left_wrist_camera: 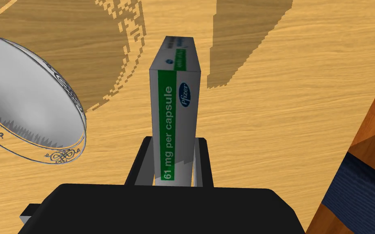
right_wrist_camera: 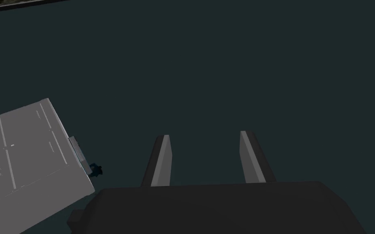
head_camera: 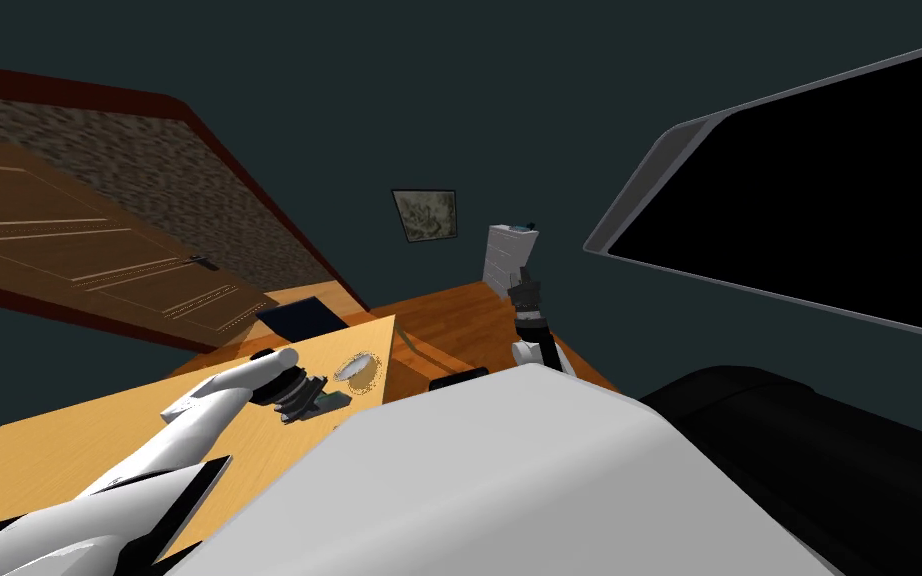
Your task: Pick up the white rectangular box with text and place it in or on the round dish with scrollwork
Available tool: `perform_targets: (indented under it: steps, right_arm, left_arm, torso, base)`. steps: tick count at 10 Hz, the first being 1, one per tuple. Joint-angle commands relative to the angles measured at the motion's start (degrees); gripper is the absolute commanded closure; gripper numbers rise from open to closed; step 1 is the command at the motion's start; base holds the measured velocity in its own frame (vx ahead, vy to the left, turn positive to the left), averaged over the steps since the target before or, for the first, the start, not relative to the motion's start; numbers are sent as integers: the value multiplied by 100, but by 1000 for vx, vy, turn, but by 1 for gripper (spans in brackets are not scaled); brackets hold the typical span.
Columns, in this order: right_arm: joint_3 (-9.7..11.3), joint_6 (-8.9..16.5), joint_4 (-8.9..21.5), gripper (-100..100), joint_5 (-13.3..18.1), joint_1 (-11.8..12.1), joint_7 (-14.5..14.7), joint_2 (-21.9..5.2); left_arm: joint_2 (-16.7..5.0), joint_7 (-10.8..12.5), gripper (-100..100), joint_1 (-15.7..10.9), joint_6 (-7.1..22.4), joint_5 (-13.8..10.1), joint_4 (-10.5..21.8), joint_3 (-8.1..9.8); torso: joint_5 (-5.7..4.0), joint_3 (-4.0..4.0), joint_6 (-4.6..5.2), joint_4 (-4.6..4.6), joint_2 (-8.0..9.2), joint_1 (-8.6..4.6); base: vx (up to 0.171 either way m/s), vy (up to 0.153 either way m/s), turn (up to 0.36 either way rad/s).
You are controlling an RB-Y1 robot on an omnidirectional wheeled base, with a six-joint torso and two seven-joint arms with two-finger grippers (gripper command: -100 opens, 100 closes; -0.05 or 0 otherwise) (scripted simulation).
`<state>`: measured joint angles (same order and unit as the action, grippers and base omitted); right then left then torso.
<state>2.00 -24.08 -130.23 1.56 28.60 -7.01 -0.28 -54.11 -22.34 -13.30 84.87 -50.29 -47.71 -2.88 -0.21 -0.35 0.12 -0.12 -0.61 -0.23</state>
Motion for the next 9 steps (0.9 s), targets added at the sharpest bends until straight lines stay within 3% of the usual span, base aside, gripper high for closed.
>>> perform_targets:
  steps: [1,5,9]
  right_arm:
    - [0,0,0,0,0,0,0,0]
    - [0,0,0,0,0,0,0,0]
    - [1,0,0,0,0,-1,0,0]
  left_arm:
    - [-120,76,100,-138,44,8,-63,-36]
    - [-212,375,100,-629,74,93,-297,-233]
    - [-247,545,100,-923,88,136,-437,-356]
  torso:
    - [0,0,0,0,0,0]
    - [-4,-4,-1,1,-8,-17]
    - [-8,19,-9,14,27,-17]
  base:
    - [156,-38,140]
    - [146,-43,142]
    - [80,-37,88]
